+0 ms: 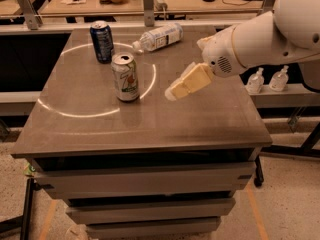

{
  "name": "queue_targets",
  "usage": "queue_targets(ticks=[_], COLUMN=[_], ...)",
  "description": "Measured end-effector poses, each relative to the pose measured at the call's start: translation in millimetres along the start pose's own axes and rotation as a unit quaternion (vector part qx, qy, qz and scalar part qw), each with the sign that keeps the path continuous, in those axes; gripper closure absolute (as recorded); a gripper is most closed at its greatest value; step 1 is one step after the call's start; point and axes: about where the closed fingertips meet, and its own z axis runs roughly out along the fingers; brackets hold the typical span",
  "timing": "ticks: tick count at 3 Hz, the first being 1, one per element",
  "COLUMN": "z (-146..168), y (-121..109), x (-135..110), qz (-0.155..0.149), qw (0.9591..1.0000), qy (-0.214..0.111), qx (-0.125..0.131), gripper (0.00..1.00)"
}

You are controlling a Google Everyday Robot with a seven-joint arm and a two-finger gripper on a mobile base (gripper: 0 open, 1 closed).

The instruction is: Pick 7up can

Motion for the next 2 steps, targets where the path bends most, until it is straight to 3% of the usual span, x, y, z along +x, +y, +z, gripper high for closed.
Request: queue_targets(ticks=[1,2], z=[20,48], y=[-32,-52], x=[-13,-35], qz=[0.008,-0.019], qw=[0.9982,0.9959], qy=[-0.058,-0.087], qx=[0.016,-0.014], gripper=[0.0,0.0])
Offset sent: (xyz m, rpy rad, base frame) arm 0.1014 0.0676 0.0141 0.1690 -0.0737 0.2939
